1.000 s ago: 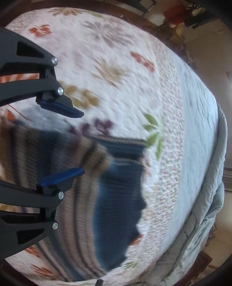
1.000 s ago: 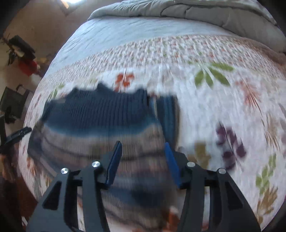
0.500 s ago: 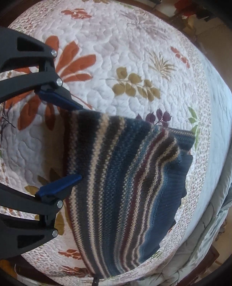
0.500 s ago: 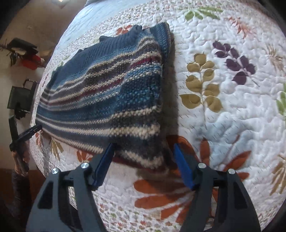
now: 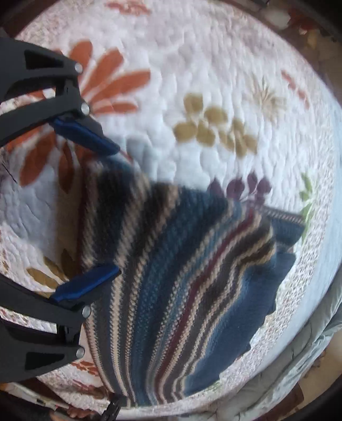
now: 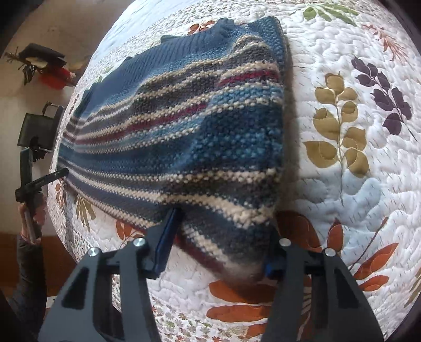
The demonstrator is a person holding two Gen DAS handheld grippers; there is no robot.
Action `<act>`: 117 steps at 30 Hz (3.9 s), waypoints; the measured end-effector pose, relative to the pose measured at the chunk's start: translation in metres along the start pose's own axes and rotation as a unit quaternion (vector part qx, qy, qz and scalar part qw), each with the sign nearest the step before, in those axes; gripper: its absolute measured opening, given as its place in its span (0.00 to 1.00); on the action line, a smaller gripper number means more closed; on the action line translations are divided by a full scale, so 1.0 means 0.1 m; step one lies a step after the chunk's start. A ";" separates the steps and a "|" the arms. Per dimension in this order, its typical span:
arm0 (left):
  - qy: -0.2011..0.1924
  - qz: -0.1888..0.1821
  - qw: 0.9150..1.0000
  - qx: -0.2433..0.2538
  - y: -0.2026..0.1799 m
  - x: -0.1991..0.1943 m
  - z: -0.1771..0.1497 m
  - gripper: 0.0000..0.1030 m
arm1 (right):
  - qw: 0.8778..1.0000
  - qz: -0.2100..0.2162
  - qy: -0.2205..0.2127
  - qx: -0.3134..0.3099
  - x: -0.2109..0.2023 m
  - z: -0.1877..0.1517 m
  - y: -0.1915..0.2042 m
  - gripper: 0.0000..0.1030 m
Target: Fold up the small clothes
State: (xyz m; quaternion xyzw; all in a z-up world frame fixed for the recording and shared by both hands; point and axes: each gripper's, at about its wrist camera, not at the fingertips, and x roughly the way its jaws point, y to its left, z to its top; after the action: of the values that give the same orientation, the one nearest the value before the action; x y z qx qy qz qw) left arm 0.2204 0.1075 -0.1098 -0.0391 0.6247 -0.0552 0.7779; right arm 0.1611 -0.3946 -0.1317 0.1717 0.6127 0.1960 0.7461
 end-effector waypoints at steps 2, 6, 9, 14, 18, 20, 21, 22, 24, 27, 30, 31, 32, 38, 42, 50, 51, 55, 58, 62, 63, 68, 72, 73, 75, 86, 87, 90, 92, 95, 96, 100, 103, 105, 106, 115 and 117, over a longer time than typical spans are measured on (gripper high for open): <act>-0.020 -0.008 1.000 -0.003 0.06 -0.15 -0.04 0.78 | 1.000 0.013 0.000 0.009 -0.01 0.00 -0.04 0.55; 0.001 -0.021 1.000 -0.012 0.13 -0.12 -0.01 0.79 | 1.000 0.021 0.000 0.014 0.01 0.01 -0.04 0.61; 0.023 -0.051 0.998 -0.015 0.08 0.04 0.05 0.80 | 1.000 0.006 0.001 0.009 0.03 0.02 0.02 0.62; 0.029 -0.034 0.999 -0.017 -0.04 0.23 0.07 0.78 | 1.000 -0.003 0.003 0.010 0.04 0.05 0.01 0.44; 0.041 -0.094 0.995 -0.019 -0.16 0.19 0.01 0.32 | 0.999 0.034 0.007 0.017 0.01 0.06 0.00 0.25; 0.040 -0.087 0.995 -0.016 -0.19 0.19 0.01 0.31 | 0.999 0.028 0.006 0.020 -0.01 0.06 0.02 0.23; 0.041 -0.090 0.995 -0.023 -0.21 0.20 0.01 0.30 | 0.999 0.031 0.004 0.027 -0.04 0.06 0.03 0.22; 0.039 -0.094 0.994 -0.028 -0.22 0.17 0.01 0.29 | 0.999 0.039 0.001 0.034 -0.09 0.05 0.01 0.21; 0.027 -0.103 0.994 -0.023 -0.24 0.09 0.03 0.29 | 0.998 0.051 -0.015 0.037 -0.24 0.03 -0.01 0.20; 0.015 -0.118 0.993 -0.002 -0.41 -0.08 -0.02 0.29 | 0.997 0.062 -0.035 0.039 -0.53 -0.05 -0.10 0.20; 0.025 -0.148 0.989 0.014 -0.64 -0.23 -0.17 0.29 | 0.998 0.037 -0.039 0.034 -0.79 -0.20 -0.17 0.19; 0.027 -0.155 0.987 0.021 -0.72 -0.26 -0.24 0.29 | 0.998 0.027 -0.039 0.033 -0.87 -0.28 -0.22 0.19; 0.030 -0.162 0.986 0.028 -0.80 -0.29 -0.31 0.29 | 0.998 0.018 -0.038 0.037 -0.96 -0.39 -0.29 0.19; 0.057 -0.189 0.979 0.048 -1.18 -0.33 -0.89 0.29 | 0.998 -0.005 -0.015 0.064 -1.17 -1.10 -0.66 0.20; 0.076 -0.180 0.979 0.062 -1.25 -0.17 -1.29 0.31 | 0.996 -0.004 -0.007 0.089 -1.13 -1.49 -0.90 0.21; 0.032 -0.069 0.995 0.067 -1.15 -0.17 -1.33 0.56 | 0.995 -0.057 -0.008 0.076 -1.00 -1.50 -0.92 0.57; 0.008 -0.044 0.996 0.072 -1.09 -0.31 -1.30 0.65 | 0.994 -0.077 -0.027 0.068 -1.13 -1.50 -0.89 0.59; -0.039 -0.005 0.996 0.082 -0.92 -0.63 -1.08 0.69 | 0.990 -0.110 -0.080 0.043 -1.52 -1.37 -0.77 0.59; -0.062 -0.025 0.993 0.094 -1.15 -0.74 -0.78 0.69 | 0.989 -0.110 -0.093 0.016 -1.56 -1.08 -0.57 0.57; -0.074 -0.022 0.988 0.134 -1.72 -0.57 -0.37 0.69 | 0.991 -0.096 -0.093 -0.025 -1.40 -0.59 -0.36 0.52; -0.073 -0.012 0.986 0.147 -1.87 -0.46 -0.23 0.69 | 0.990 -0.104 -0.092 -0.037 -1.31 -0.43 -0.30 0.52; -0.045 -0.013 0.983 0.176 -2.12 -0.09 -0.02 0.69 | 0.991 -0.105 -0.073 -0.040 -0.97 0.08 -0.38 0.49; -0.025 -0.015 0.984 0.173 -2.11 0.13 0.03 0.69 | 0.992 -0.103 -0.062 -0.030 -0.77 0.34 -0.52 0.49; -0.020 -0.020 0.985 0.172 -2.11 0.17 0.04 0.69 | 0.993 -0.099 -0.059 -0.029 -0.73 0.38 -0.55 0.48; -0.008 -0.041 0.984 0.174 -2.13 0.22 0.04 0.67 | 0.993 -0.100 -0.049 -0.031 -0.65 0.43 -0.58 0.43; 0.003 -0.041 0.988 0.152 -2.06 0.30 0.11 0.53 | 0.991 -0.108 -0.070 -0.035 -0.73 0.49 -0.64 0.55; 0.004 -0.041 0.988 0.151 -2.07 0.31 0.12 0.55 | 0.990 -0.112 -0.071 -0.034 -0.73 0.51 -0.65 0.55; 0.010 -0.039 0.988 0.148 -2.12 0.35 0.13 0.58 | 0.994 -0.095 -0.050 -0.029 -0.63 0.52 -0.69 0.48; 0.008 -0.031 0.988 0.148 -2.16 0.36 0.13 0.49 | 0.992 -0.119 -0.036 -0.039 -0.53 0.51 -0.65 0.23; 0.001 -0.012 0.989 0.149 -2.19 0.33 0.13 0.16 | 0.989 -0.132 -0.047 -0.056 -0.55 0.47 -0.58 0.12; -0.003 -0.015 0.989 0.148 -2.18 0.29 0.13 0.09 | 0.988 -0.132 -0.053 -0.060 -0.59 0.45 -0.56 0.12; -0.016 -0.049 0.992 0.113 -2.07 0.13 0.20 0.06 | 0.989 -0.098 -0.095 -0.052 -0.86 0.44 -0.54 0.11; -0.050 -0.069 0.992 0.094 -1.99 -0.07 0.27 0.06 | 0.988 -0.067 -0.130 -0.048 -1.08 0.50 -0.48 0.10; -0.077 -0.072 0.991 0.087 -1.93 -0.19 0.32 0.06 | 0.986 -0.074 -0.145 -0.046 -1.13 0.58 -0.45 0.10; -0.083 -0.072 0.990 0.085 -1.90 -0.20 0.35 0.06 | 0.985 -0.076 -0.149 -0.039 -1.13 0.63 -0.46 0.10; -0.042 -0.001 0.994 0.096 -1.89 0.50 0.35 0.14 | 0.989 -0.111 -0.089 0.024 -0.41 0.76 -0.82 0.12; -0.044 0.002 0.994 0.100 -1.90 0.43 0.34 0.21 | 0.989 -0.115 -0.092 0.018 -0.45 0.74 -0.79 0.16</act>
State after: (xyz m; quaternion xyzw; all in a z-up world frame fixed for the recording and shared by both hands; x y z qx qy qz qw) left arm 0.2553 -0.0871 -0.1190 0.0374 0.5814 -0.1137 0.8047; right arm 0.2323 -0.4866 -0.1182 0.1313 0.5603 0.0814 0.8138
